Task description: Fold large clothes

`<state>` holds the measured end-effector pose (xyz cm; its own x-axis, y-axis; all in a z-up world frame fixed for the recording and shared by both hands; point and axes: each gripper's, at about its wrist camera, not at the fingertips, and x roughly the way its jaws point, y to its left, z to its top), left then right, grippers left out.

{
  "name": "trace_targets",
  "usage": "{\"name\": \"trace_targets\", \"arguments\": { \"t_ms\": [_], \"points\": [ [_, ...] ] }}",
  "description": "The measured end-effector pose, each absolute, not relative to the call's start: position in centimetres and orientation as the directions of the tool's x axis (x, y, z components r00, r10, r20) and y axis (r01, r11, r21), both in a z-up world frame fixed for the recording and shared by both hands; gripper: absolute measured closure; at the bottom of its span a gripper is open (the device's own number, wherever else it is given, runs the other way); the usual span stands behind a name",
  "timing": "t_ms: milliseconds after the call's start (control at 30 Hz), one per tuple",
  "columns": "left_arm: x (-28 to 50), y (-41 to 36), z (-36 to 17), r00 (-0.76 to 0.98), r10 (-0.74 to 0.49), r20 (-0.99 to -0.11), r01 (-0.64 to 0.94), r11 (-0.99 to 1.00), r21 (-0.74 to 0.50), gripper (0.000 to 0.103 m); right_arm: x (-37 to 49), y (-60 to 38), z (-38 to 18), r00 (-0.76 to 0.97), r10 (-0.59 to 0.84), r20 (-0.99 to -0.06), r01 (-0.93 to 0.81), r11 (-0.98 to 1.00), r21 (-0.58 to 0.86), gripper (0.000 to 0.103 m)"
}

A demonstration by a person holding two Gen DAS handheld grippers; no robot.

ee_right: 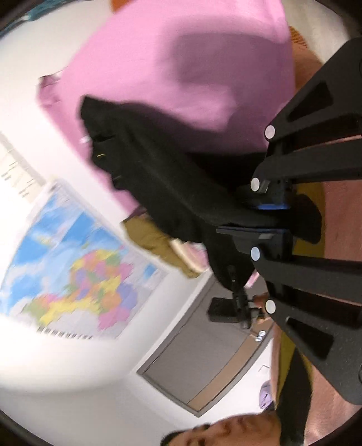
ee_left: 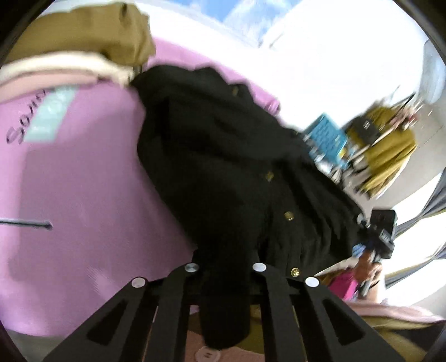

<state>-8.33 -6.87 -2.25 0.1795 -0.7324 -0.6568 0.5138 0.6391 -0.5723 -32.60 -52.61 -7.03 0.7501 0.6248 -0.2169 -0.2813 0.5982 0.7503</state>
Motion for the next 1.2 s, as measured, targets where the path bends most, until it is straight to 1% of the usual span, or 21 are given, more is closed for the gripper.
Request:
{"name": "trace_targets", "arguments": {
  "t_ms": [67, 200, 400, 533, 600, 700, 733, 767, 833, 867, 967, 1000, 1100, 1133, 1167, 1200],
  "points": [
    [-8.1, -6.3, -0.5, 0.215, -0.744, -0.632, 0.526, 0.634, -0.567, 0.099, -32.8, -53.1, -5.4, 0.774, 0.613, -0.155, -0.308, 0.58, 0.754, 0.095],
    [-6.4, -6.1, 1.2, 0.208, -0.774, -0.598, 0.51, 0.608, -0.609, 0.099, -31.3, -54.3, -3.6, 0.801, 0.592, -0.084, -0.321, 0.544, 0.775, 0.095],
    [-2.7, -6.7, 2.9, 0.223, -0.779, -0.586, 0.476, 0.612, -0.632, 0.099, -26.7, -56.6, -1.6, 0.83, 0.553, -0.069, -0.282, 0.523, 0.804, 0.095],
    [0.8, -7.8, 5.7, 0.267, -0.767, -0.583, 0.485, 0.63, -0.607, 0.099, -22.8, -58.5, -0.1, 0.853, 0.518, -0.062, -0.25, 0.509, 0.824, 0.095],
    [3.2, -8.8, 7.2, 0.292, -0.748, -0.596, 0.501, 0.651, -0.571, 0.099, -20.0, -59.3, 0.2, 0.858, 0.509, -0.069, -0.227, 0.496, 0.838, 0.095],
    [7.1, -11.6, 8.0, 0.298, -0.707, -0.642, 0.503, 0.688, -0.523, 0.099, -15.2, -60.6, -0.1, 0.861, 0.498, -0.102, -0.166, 0.465, 0.87, 0.094],
    [8.4, -12.5, 7.9, 0.3, -0.693, -0.655, 0.501, 0.699, -0.51, 0.099, -13.8, -60.9, -0.1, 0.859, 0.497, -0.122, -0.149, 0.471, 0.869, 0.094],
    [10.3, -13.8, 7.6, 0.297, -0.667, -0.683, 0.484, 0.722, -0.494, 0.1, -11.5, -61.6, -0.6, 0.867, 0.467, -0.171, -0.083, 0.474, 0.877, 0.094],
    [13.2, -15.4, 6.8, 0.285, -0.635, -0.718, 0.462, 0.747, -0.477, 0.1, -8.7, -62.5, -2.0, 0.855, 0.478, -0.203, -0.029, 0.434, 0.9, 0.094],
    [15.3, -16.3, 6.0, 0.283, -0.602, -0.746, 0.432, 0.775, -0.461, 0.1, -6.8, -63.1, -2.8, 0.854, 0.454, -0.254, 0.032, 0.441, 0.897, 0.093],
    [19.4, -17.7, 4.1, 0.26, -0.565, -0.783, 0.386, 0.804, -0.452, 0.099, -3.4, -63.8, -5.2, 0.828, 0.435, -0.353, 0.141, 0.448, 0.883, 0.092],
    [20.9, -18.2, 3.0, 0.248, -0.54, -0.804, 0.353, 0.824, -0.444, 0.099, -2.3, -64.1, -6.3, 0.819, 0.421, -0.391, 0.19, 0.444, 0.876, 0.09],
    [23.1, -19.9, 1.0, 0.241, -0.457, -0.856, 0.345, 0.865, -0.365, 0.095, -0.2, -64.5, -8.7, 0.783, 0.399, -0.478, 0.285, 0.453, 0.845, 0.088],
    [23.4, -20.2, 0.6, 0.236, -0.446, -0.863, 0.336, 0.871, -0.359, 0.094, -0.1, -64.5, -9.1, 0.774, 0.401, -0.49, 0.296, 0.456, 0.839, 0.085],
    [23.4, -20.4, 0.5, 0.233, -0.449, -0.863, 0.344, 0.868, -0.358, 0.092, 0.0, -64.4, -9.3, 0.767, 0.401, -0.5, 0.297, 0.469, 0.832, 0.076],
    [23.1, -20.5, 0.6, 0.249, -0.454, -0.855, 0.366, 0.862, -0.351, 0.087, -0.1, -64.2, -9.2, 0.768, 0.397, -0.503, 0.286, 0.491, 0.823, 0.063]
  ]
}}
